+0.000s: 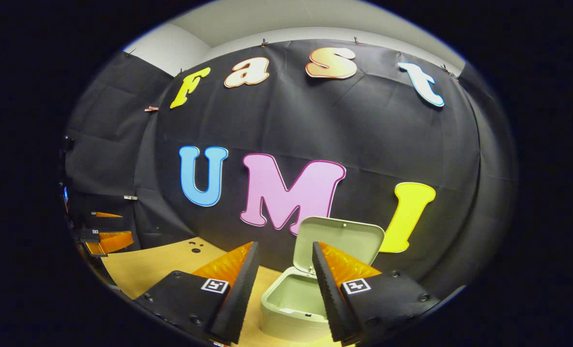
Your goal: Press the lid of the desktop garbage bin to open it, pick up the crumpled paper on the desktop and throw it into the bin, then pick up the pop can on the desktop and drop it into the bin, and finally close the garbage bin lid.
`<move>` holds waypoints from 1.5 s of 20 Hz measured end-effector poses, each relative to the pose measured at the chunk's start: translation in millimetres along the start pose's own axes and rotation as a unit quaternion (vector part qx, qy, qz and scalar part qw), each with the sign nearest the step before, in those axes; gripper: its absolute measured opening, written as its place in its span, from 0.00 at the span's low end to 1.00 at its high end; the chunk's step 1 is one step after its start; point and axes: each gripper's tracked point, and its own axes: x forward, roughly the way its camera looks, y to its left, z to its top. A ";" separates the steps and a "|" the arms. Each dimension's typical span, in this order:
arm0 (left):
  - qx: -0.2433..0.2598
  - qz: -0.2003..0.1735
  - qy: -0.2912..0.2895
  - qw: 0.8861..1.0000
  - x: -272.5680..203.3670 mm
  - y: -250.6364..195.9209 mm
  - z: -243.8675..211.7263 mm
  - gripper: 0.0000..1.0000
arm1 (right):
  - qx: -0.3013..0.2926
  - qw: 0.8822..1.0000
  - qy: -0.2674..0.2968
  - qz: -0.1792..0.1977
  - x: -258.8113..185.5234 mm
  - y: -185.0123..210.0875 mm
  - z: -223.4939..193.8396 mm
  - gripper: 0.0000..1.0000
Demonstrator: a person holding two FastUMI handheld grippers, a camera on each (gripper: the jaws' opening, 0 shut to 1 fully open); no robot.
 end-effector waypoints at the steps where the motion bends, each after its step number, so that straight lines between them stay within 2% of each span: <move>1: 0.001 0.001 0.001 1.000 -0.5 1.5 -2.5 0.95 | 0.000 1.000 -0.006 0.002 -2.3 5.1 4.3 0.73; 3: 0.001 -0.001 0.007 1.000 -1.6 3.3 -6.8 0.96 | -0.002 1.000 -0.017 0.004 -10.0 15.2 8.4 0.86; 6: -0.003 -0.001 0.017 1.000 -5.6 8.3 -16.4 0.96 | -0.005 0.999 -0.032 0.000 -22.1 24.3 13.6 0.92; 12: -0.007 -0.004 0.057 0.998 -18.1 16.7 -54.0 0.95 | 0.012 1.000 -0.006 -0.004 -41.2 38.5 -8.8 0.94; 20: -0.003 -0.012 0.144 0.989 -36.3 24.7 -138.9 0.96 | 0.026 0.999 0.033 -0.009 -60.3 48.8 -37.6 0.94; 24: 0.012 -0.026 0.196 0.980 -46.2 22.2 -192.4 0.96 | 0.031 0.998 0.046 -0.003 -67.3 54.7 -41.7 0.94; 30: 0.001 -0.039 0.273 0.961 -59.0 15.3 -263.7 0.96 | 0.025 0.998 0.058 -0.006 -79.3 54.2 -45.3 0.94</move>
